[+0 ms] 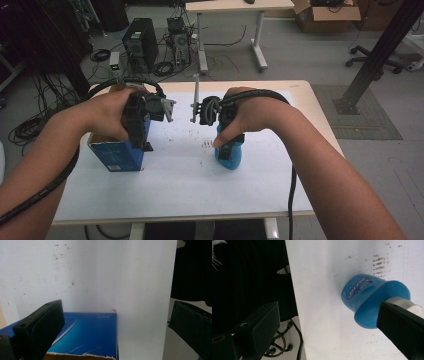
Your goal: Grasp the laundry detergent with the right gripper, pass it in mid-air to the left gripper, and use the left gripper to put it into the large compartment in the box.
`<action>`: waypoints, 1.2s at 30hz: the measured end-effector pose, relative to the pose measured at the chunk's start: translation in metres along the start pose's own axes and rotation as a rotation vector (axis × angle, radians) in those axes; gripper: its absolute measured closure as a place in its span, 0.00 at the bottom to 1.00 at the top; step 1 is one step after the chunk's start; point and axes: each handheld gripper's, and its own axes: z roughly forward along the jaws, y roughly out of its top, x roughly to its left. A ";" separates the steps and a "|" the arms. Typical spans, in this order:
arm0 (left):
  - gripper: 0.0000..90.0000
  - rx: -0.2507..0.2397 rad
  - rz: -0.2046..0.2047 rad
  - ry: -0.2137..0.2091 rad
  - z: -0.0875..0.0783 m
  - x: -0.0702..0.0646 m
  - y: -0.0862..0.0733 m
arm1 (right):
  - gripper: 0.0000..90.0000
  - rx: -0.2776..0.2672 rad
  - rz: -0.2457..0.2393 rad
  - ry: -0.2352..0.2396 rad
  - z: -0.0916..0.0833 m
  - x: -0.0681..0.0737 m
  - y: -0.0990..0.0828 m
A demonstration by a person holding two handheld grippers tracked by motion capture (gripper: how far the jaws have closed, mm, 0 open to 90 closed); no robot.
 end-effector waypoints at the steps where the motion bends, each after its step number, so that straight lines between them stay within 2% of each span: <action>1: 0.00 -0.001 -0.003 -0.004 0.000 0.000 0.000 | 0.06 0.000 0.000 0.000 0.000 0.000 0.000; 6: 0.00 -0.007 -0.011 -0.012 0.003 -0.003 0.000 | 0.06 -0.011 -0.017 -0.005 0.000 0.001 0.000; 11: 0.00 -0.010 -0.008 -0.013 0.006 -0.006 0.001 | 0.05 -0.026 -0.014 -0.006 0.004 0.004 -0.003; 12: 0.00 -0.006 0.002 -0.013 0.007 -0.007 0.002 | 0.05 -0.025 -0.015 -0.004 0.006 0.005 -0.004; 17: 0.00 -0.005 0.001 -0.014 0.006 -0.011 0.004 | 0.05 -0.015 -0.010 0.002 0.011 0.008 -0.008; 18: 0.00 -0.014 0.012 -0.012 0.006 -0.012 0.005 | 0.05 -0.016 0.000 0.001 0.012 0.010 -0.010; 23: 0.00 -0.012 0.014 -0.017 0.007 -0.017 0.006 | 0.05 -0.022 0.011 -0.001 0.016 0.016 -0.021; 28: 0.00 -0.020 0.014 -0.022 0.009 -0.020 0.005 | 0.05 -0.044 0.019 0.005 0.028 0.022 -0.036; 33: 0.00 -0.012 0.022 -0.027 0.015 -0.025 0.005 | 0.05 -0.059 0.056 0.002 0.045 0.022 -0.053; 34: 0.00 -0.013 0.024 -0.029 0.016 -0.025 0.005 | 0.06 -0.056 0.079 0.007 0.049 0.023 -0.057; 36: 0.00 -0.014 0.023 -0.033 0.017 -0.026 0.005 | 0.06 -0.061 0.080 0.004 0.050 0.023 -0.059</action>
